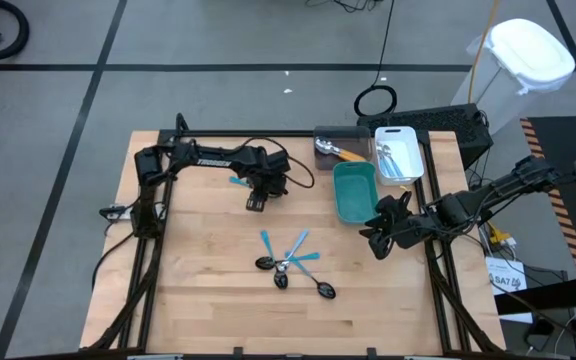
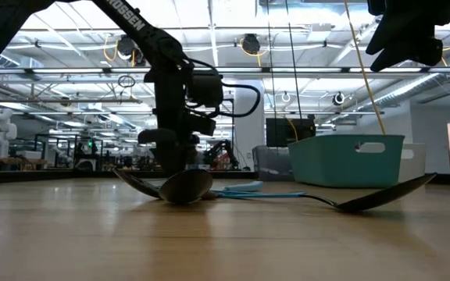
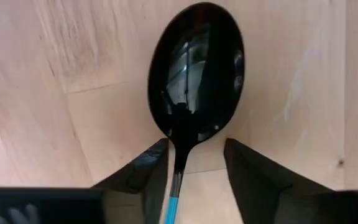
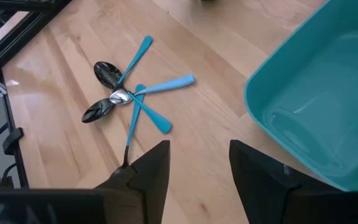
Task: Sort silverware by color (type)
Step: Put the blue spoon into the green bin
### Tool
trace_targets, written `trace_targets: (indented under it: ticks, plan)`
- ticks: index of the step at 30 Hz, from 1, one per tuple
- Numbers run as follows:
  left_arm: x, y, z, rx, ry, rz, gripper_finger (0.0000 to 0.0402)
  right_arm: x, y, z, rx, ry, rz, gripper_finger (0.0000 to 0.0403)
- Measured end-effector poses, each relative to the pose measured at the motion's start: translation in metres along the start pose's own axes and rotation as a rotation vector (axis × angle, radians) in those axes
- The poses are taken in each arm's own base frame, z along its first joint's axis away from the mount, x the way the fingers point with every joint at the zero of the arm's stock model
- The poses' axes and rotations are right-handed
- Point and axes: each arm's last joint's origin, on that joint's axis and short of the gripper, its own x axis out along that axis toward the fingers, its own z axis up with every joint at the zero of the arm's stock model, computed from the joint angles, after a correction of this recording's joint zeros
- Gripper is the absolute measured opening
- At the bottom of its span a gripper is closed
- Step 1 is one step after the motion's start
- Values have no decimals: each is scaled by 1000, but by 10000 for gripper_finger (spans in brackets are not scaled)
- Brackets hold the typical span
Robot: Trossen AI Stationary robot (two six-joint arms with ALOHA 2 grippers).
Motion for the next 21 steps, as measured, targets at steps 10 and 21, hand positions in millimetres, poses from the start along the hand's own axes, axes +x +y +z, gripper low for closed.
trace_targets:
  ticks: [10, 21]
  plan:
    - [1, -2, -1, -72, 19, -6, 15, 0, 1, -1, 26, 31, 25, 162]
    - [-15, -12, 24, -233, 11, 27, 8, 0, 8, 1, 53, 52, 116, 162]
